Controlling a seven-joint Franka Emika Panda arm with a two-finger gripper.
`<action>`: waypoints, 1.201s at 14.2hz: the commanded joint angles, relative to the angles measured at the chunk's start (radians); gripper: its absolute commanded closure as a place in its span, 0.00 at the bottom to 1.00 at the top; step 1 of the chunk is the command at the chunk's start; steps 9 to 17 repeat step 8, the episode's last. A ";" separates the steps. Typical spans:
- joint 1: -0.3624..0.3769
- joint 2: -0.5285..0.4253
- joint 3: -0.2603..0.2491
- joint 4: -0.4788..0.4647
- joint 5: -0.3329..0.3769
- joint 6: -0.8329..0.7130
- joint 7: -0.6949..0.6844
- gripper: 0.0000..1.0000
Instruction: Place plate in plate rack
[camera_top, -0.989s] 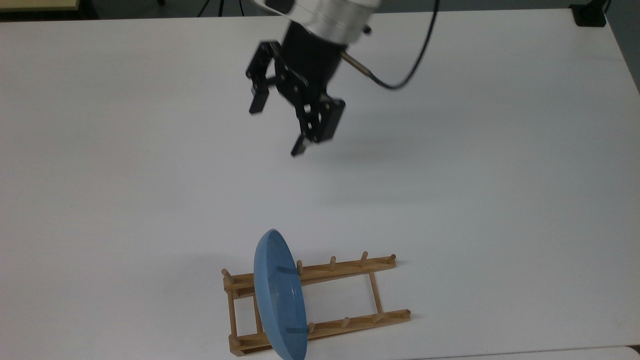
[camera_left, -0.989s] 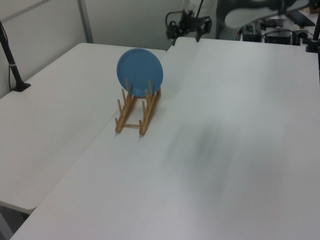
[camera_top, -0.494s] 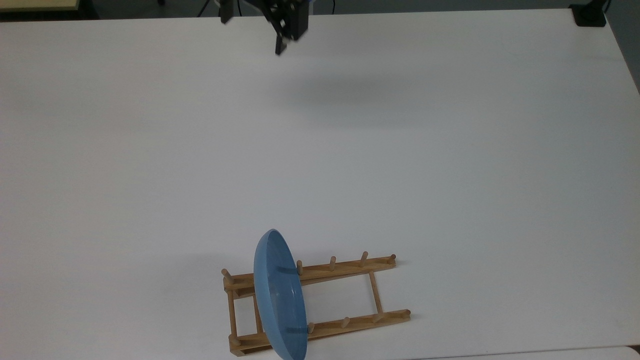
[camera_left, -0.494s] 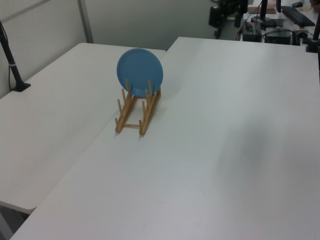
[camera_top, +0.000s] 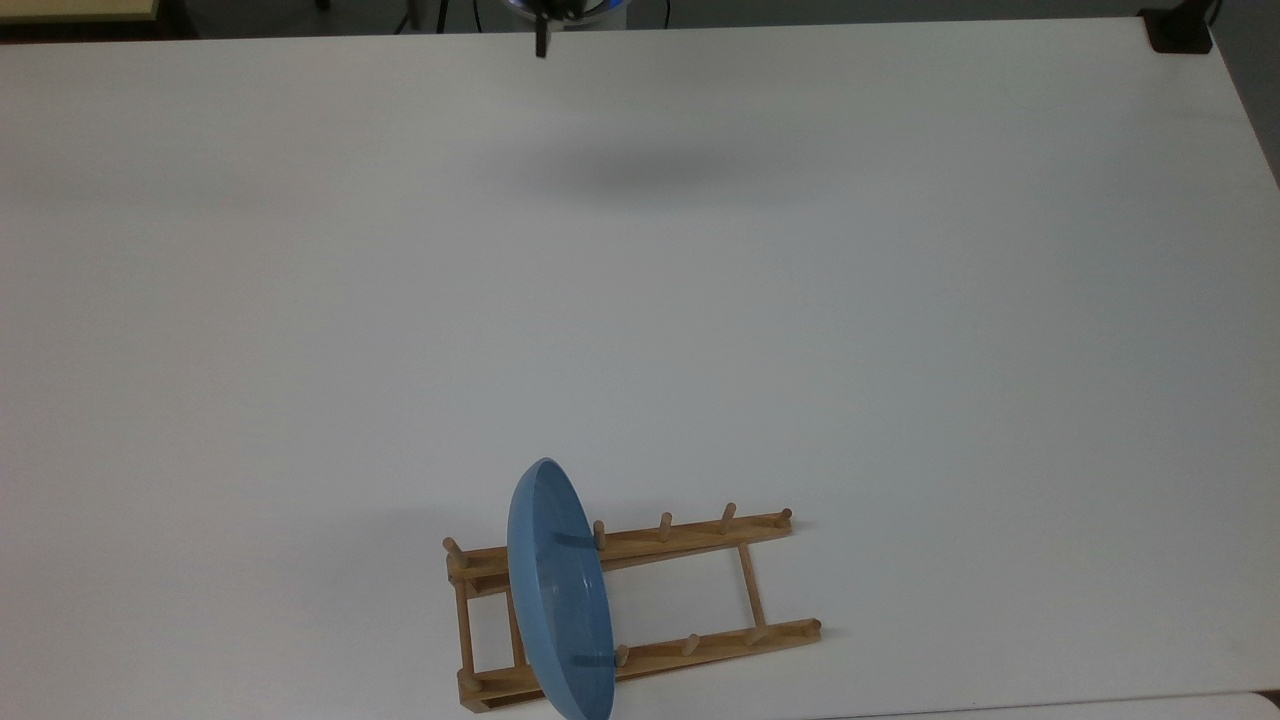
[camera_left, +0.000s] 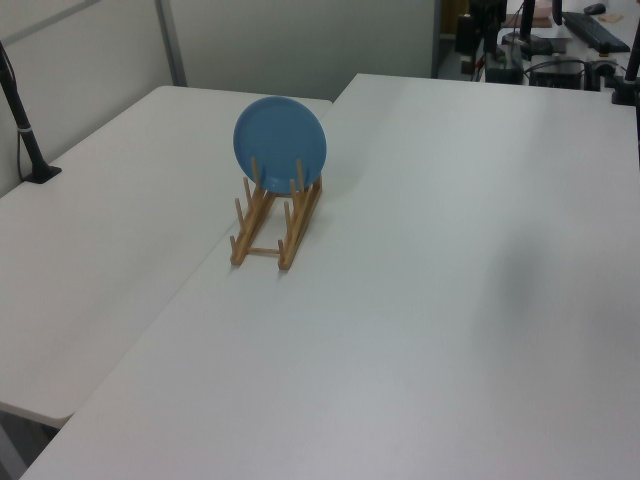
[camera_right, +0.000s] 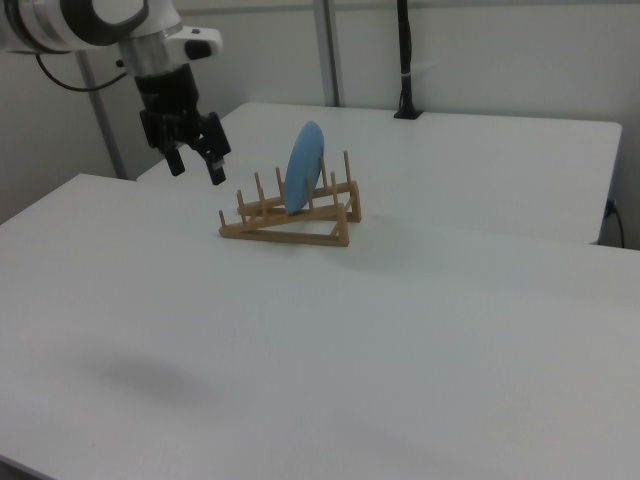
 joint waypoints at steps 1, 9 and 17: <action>-0.040 -0.057 -0.016 -0.047 0.049 0.022 -0.174 0.00; -0.040 -0.054 -0.023 -0.041 0.078 0.036 -0.191 0.00; -0.040 -0.054 -0.023 -0.041 0.078 0.036 -0.191 0.00</action>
